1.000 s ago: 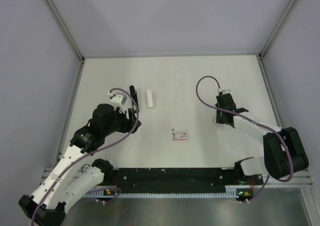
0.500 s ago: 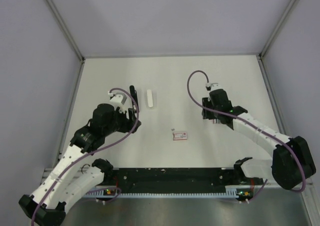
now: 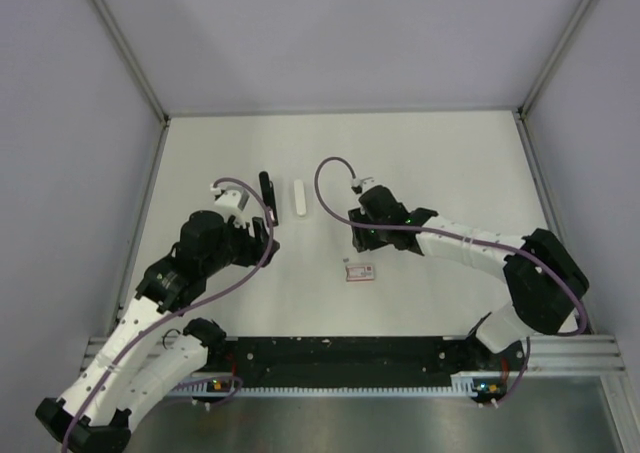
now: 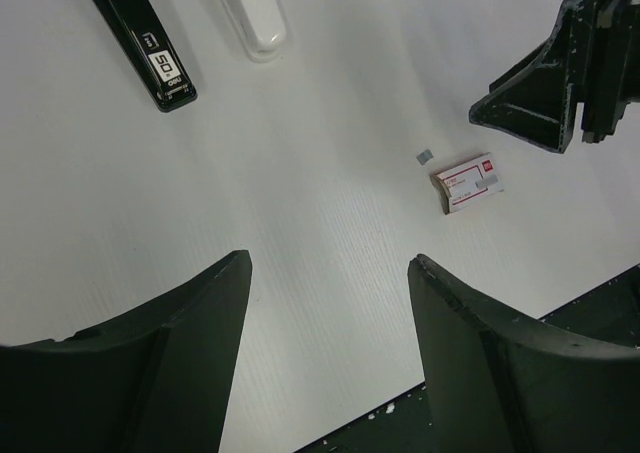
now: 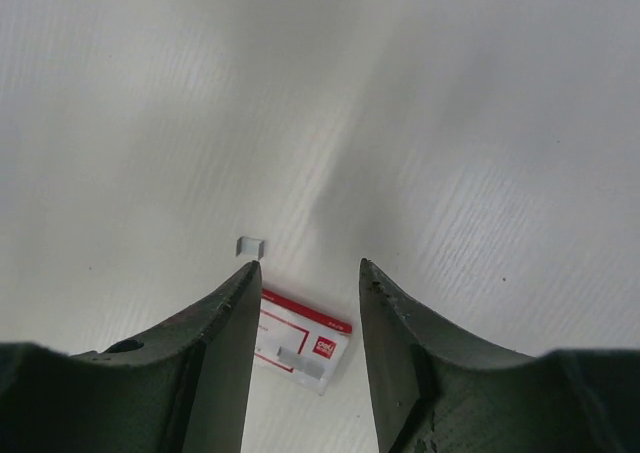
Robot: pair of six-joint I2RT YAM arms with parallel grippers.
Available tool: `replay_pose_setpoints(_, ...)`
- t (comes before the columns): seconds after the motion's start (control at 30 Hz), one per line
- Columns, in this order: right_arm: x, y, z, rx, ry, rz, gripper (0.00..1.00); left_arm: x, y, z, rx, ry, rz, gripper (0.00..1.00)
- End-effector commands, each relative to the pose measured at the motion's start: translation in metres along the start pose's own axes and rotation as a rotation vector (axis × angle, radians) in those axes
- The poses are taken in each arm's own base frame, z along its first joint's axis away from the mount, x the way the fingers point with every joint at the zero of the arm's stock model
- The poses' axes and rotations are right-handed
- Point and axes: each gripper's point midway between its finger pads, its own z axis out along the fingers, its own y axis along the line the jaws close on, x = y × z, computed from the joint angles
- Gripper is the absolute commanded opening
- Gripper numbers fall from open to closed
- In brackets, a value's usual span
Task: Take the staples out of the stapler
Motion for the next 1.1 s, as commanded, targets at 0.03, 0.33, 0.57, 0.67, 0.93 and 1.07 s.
replay_pose_setpoints(0.03,-0.016,0.039,0.003,-0.047,-0.041,0.023,0.45,-0.012,-0.004,-0.001,0.017,-0.057,0.010,0.70)
replay_pose_setpoints(0.33,0.011,0.056,0.021,-0.005,0.031,0.014,0.47,-0.013,-0.005,-0.003,0.024,-0.063,0.010,0.70)
replay_pose_setpoints(0.57,0.022,0.057,0.028,0.037,0.057,0.000,0.48,-0.012,-0.005,-0.004,0.029,-0.063,0.010,0.70)
replay_pose_setpoints(0.67,0.026,0.059,0.033,0.044,0.068,-0.009,0.48,-0.012,-0.006,-0.003,0.032,-0.062,0.012,0.70)
replay_pose_setpoints(0.93,0.029,0.058,0.041,0.077,0.079,-0.025,0.45,-0.011,-0.005,-0.003,0.027,-0.057,0.011,0.70)
replay_pose_setpoints(1.07,0.034,0.053,0.043,0.102,0.091,-0.039,0.44,-0.011,-0.005,-0.003,0.028,-0.057,0.013,0.70)
